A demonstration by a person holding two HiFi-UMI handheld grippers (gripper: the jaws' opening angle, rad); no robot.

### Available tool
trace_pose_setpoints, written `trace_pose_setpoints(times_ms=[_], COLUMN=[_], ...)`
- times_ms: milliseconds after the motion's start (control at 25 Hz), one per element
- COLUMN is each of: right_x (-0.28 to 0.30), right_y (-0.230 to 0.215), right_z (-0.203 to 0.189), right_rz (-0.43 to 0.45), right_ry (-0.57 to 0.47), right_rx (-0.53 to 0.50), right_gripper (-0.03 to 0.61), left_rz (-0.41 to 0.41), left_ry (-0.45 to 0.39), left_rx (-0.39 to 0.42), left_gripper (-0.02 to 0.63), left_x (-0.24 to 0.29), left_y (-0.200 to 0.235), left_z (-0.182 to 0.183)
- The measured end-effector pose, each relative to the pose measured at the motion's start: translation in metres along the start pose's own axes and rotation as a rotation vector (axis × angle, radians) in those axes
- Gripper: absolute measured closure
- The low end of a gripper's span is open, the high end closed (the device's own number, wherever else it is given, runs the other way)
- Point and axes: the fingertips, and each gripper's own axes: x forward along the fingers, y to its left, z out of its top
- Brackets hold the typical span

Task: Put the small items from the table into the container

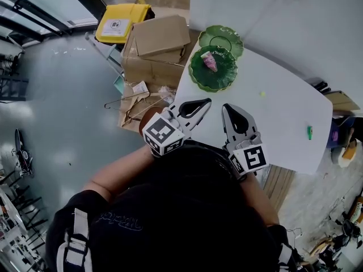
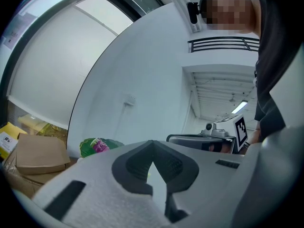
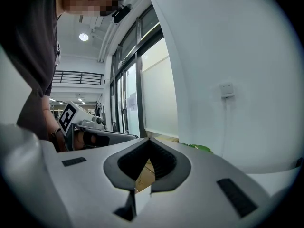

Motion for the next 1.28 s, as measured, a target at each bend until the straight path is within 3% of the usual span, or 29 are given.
trace_pose_setpoints(times_ms=[240, 640, 1000, 1280], right_x=[0.0, -0.017, -0.052, -0.093], right_y=[0.0, -0.009, -0.046, -0.089], right_z=[0.0, -0.001, -0.009, -0.016], right_rz=[-0.003, -0.059, -0.109, -0.086], right_ry=[-0.002, 0.016, 0.017, 0.023], right_rx=[0.002, -0.001, 0.028, 0.042], right_gripper=[0.561, 0.561, 0.561, 0.561], left_rz=[-0.035, -0.07, -0.148, -0.122], left_ry=[0.01, 0.003, 0.028, 0.051], left_rx=[0.071, 0.018, 0.041, 0.066], left_gripper=[0.609, 0.609, 0.609, 0.609], left_x=[0.0, 0.012, 0.059, 0.109], left_y=[-0.009, -0.014, -0.046, -0.076], left_z=[0.001, -0.001, -0.008, -0.016])
